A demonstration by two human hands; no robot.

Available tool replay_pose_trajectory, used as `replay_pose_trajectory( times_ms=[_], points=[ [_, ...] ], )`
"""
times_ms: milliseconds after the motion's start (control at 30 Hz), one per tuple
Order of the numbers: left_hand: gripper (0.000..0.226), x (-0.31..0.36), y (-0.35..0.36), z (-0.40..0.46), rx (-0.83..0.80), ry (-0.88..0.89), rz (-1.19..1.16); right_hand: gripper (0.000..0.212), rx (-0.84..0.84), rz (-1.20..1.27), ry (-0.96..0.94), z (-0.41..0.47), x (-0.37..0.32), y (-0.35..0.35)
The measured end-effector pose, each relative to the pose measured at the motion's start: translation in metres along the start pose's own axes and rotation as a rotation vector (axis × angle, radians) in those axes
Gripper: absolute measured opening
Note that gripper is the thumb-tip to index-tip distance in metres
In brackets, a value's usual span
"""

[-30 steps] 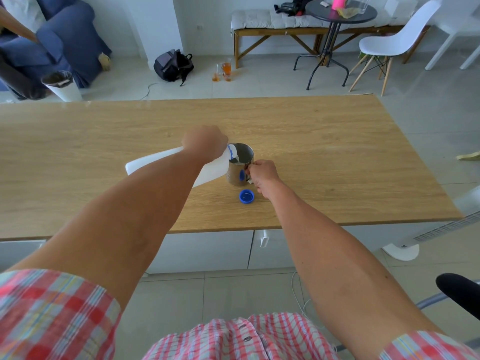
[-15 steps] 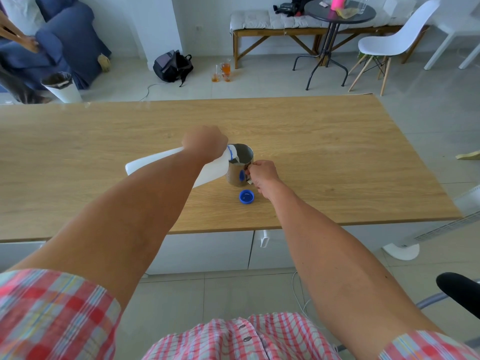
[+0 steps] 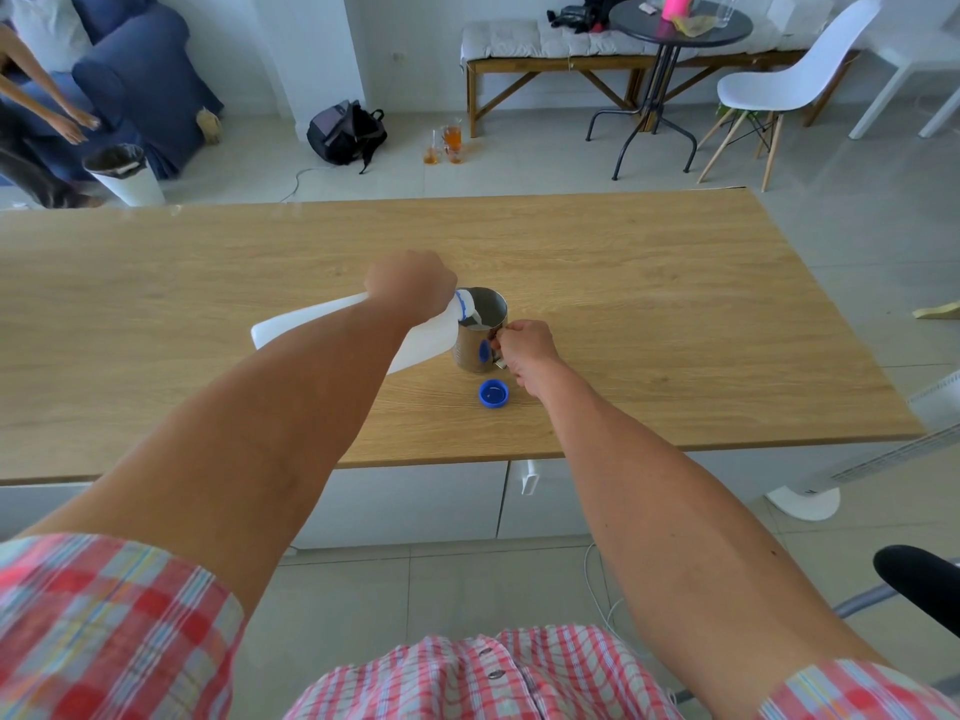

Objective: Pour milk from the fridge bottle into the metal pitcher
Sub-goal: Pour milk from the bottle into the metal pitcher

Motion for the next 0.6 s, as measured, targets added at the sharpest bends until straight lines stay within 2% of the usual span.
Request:
replay_pose_trajectory(
  times_ms=[600],
  points=[
    [0.026,0.0012,0.0006,0.001,-0.008,0.01,0.011,0.019,0.006,0.016,0.001,-0.0019,-0.0013,-0.0004]
  ],
)
Point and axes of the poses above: each hand's wrist, its own z-axis towards the middle knuckle, its own y-axis out of the palm, x = y × z, the point moved 9 cm from there along z, towards the middle knuckle, and after that the axes turned 7 degrees about x, right-handed, at the moved point
